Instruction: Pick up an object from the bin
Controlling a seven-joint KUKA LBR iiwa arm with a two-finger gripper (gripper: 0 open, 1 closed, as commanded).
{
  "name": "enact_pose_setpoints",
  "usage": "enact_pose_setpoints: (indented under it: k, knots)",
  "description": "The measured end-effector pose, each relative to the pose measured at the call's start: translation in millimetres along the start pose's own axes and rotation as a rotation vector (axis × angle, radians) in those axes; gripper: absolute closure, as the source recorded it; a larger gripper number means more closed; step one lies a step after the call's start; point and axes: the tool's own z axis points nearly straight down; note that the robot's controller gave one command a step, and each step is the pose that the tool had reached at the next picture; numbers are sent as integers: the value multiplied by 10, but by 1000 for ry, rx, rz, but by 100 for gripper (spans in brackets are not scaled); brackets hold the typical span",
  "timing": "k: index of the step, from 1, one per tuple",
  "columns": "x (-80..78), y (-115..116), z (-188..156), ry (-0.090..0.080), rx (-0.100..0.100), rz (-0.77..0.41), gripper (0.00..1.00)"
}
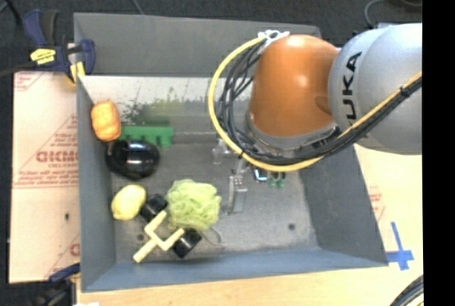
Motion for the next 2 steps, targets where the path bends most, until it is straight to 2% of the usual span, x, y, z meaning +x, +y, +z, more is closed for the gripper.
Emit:
enact_pose_setpoints:
  k: [1,2]
  knots:
    - [-12,-4,-45,-8,-1,2,0]
    - [149,22,412,-12,-2,40,0]
